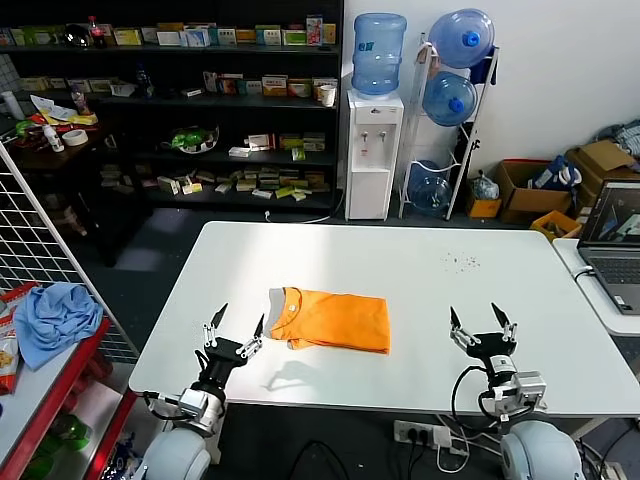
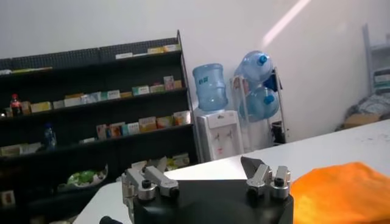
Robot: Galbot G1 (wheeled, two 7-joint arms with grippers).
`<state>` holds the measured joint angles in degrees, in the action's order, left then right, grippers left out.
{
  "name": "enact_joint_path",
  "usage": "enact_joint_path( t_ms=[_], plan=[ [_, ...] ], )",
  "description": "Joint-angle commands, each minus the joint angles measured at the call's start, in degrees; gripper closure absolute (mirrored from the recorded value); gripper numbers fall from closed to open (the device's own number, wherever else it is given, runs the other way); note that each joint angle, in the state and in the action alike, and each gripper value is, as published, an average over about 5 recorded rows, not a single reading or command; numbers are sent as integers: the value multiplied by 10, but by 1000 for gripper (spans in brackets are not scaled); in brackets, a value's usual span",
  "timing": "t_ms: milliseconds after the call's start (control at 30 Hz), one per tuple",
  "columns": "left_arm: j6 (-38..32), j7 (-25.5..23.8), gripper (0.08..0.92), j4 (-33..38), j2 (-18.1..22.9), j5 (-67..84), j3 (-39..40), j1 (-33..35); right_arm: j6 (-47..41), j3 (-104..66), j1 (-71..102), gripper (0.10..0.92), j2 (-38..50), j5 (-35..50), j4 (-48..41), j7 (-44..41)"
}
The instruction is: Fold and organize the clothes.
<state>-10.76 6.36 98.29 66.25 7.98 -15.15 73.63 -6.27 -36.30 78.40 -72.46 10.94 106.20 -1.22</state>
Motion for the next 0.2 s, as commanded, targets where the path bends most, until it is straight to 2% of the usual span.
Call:
enact_joint_path(
  t_ms=[33,200],
  plan=[
    [30,-15,177,27,0,-21,-16,16,-15,-27,-4,203,-23,-7,8,-24],
    [35,-15,177,35,1,-21,-16,19,-18,-26,-3,203,-24,-10,7,-27]
  ],
)
